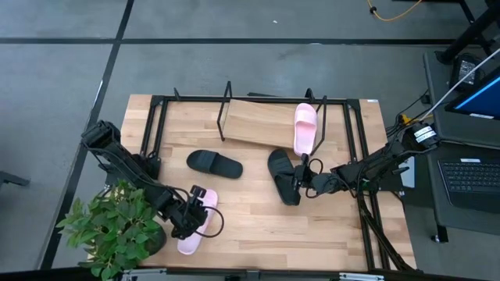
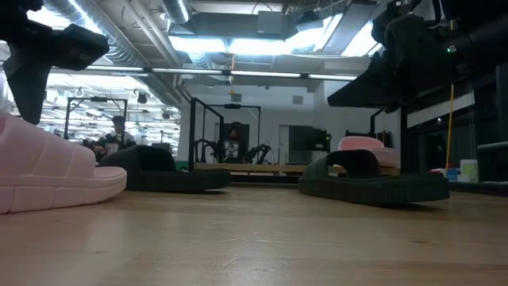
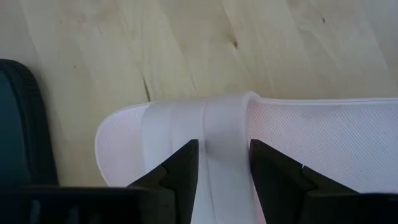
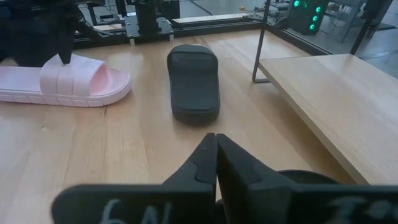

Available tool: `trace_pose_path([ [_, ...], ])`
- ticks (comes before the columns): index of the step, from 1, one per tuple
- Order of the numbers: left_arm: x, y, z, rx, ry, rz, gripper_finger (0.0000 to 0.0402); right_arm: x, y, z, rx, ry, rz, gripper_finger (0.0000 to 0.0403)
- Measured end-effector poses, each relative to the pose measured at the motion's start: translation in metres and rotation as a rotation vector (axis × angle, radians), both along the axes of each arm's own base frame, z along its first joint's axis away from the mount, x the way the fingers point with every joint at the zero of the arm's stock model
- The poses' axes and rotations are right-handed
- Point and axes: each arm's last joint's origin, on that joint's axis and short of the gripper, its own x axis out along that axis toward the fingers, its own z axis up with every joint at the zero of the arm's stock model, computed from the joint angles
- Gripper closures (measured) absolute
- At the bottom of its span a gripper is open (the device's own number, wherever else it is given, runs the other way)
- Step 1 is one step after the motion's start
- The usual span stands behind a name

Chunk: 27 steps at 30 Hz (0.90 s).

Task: Pick and place slides into the shelf
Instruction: Put the pink slide on the shelf

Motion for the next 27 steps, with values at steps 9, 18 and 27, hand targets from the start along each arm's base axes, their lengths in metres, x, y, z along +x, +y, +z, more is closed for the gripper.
trace_pose_path([
  [9,0.003,-0.003,-0.02,0.038,0.066,-0.005,0.0267,0.0,0.0,0.0,0.02,-0.006,-0.007,0.0392],
  [18,0.002,-0.002,-0.02,0.051,0.059,-0.001,0.0267,0.0,0.0,0.0,0.022,-0.008,-0.007,0.039],
  [27,0.002,-0.002,-0.02,0.055,0.057,0.008,0.0267,0.0,0.0,0.0,0.024,-0.009,-0.007,0.0394],
])
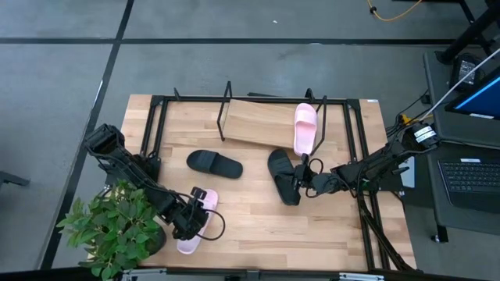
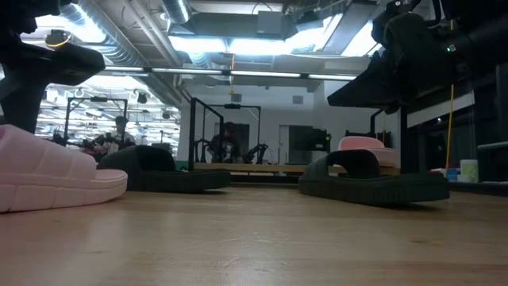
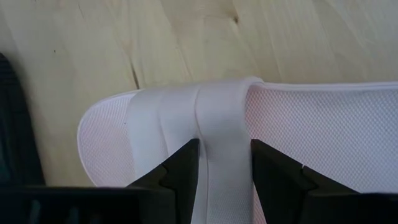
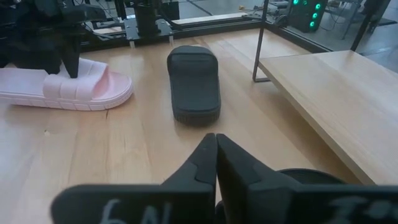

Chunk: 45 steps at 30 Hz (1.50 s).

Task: Pick and place slides into the shelf
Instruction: Put the pink slide on the shelf

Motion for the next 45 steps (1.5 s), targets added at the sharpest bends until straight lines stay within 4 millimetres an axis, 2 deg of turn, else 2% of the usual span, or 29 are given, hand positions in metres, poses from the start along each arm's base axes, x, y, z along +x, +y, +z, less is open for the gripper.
trace_pose_path([
  [8,0.001,-0.0006,0.0043,0.005,0.001,0.028,0.0267,-0.0001,0.0,-0.0001,0.0,0.0,0.0,0.0388],
  [12,0.0008,0.0024,0.0084,0.067,-0.004,0.065,0.0267,-0.0001,-0.0001,-0.0001,0.0,0.0,0.0,0.0388],
  [29,-0.0005,0.0048,0.0092,0.102,-0.018,0.116,0.0269,-0.0001,-0.0001,0.0,0.001,0.0,-0.001,0.0391],
  [45,-0.0005,0.0053,0.0099,0.114,-0.026,0.118,0.0364,-0.0001,-0.0001,-0.0001,0.0,0.0,0.0,0.0393],
])
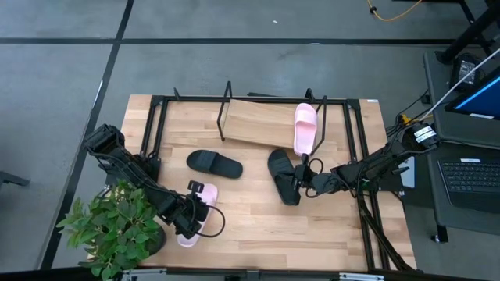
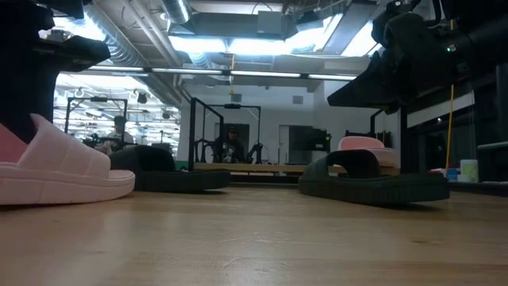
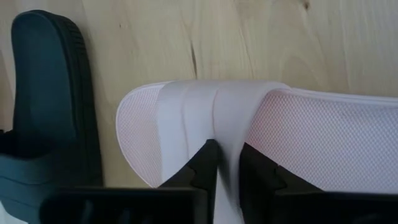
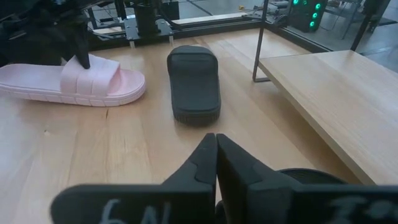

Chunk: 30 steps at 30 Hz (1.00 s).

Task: Pick and place slides into the shelf
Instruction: Put the pink slide on the shelf

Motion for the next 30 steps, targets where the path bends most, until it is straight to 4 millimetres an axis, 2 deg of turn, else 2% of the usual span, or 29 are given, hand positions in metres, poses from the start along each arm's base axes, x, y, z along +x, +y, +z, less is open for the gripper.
trace_pose_path([
  [8,0.0,0.0,0.0,0.0,0.0,0.0,0.0393,0.0,0.0,0.0,0.0,0.0,0.0,0.0391],
  [19,0.002,0.0,0.003,0.038,-0.039,0.011,0.0398,0.0,0.0,0.0,0.001,-0.002,0.001,0.0398],
  [30,0.028,0.001,0.038,0.143,-0.228,0.016,0.0398,0.001,0.018,0.015,-0.08,-0.048,0.138,0.0399],
])
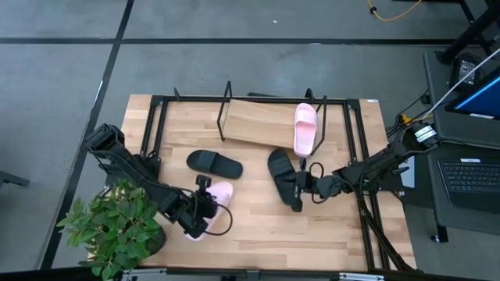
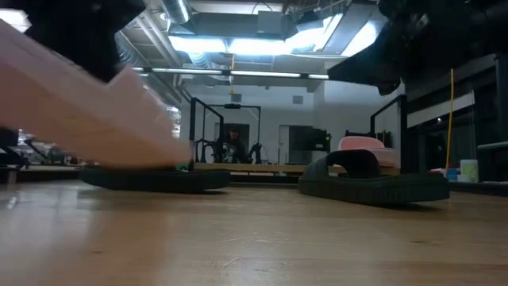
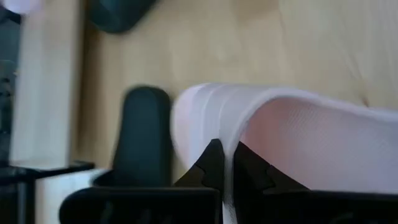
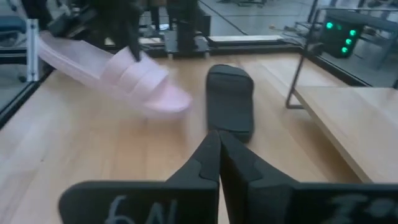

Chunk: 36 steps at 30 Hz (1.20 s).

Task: Pick and place slides into the shelf
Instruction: Put the pink slide on the shelf

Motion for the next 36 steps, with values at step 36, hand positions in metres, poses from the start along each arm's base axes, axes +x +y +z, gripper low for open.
trace_pose_path([
  [36,0.11,0.14,0.094,0.019,-0.362,-0.045,0.0399,-0.056,0.044,0.021,-0.051,0.009,0.047,0.0398],
])
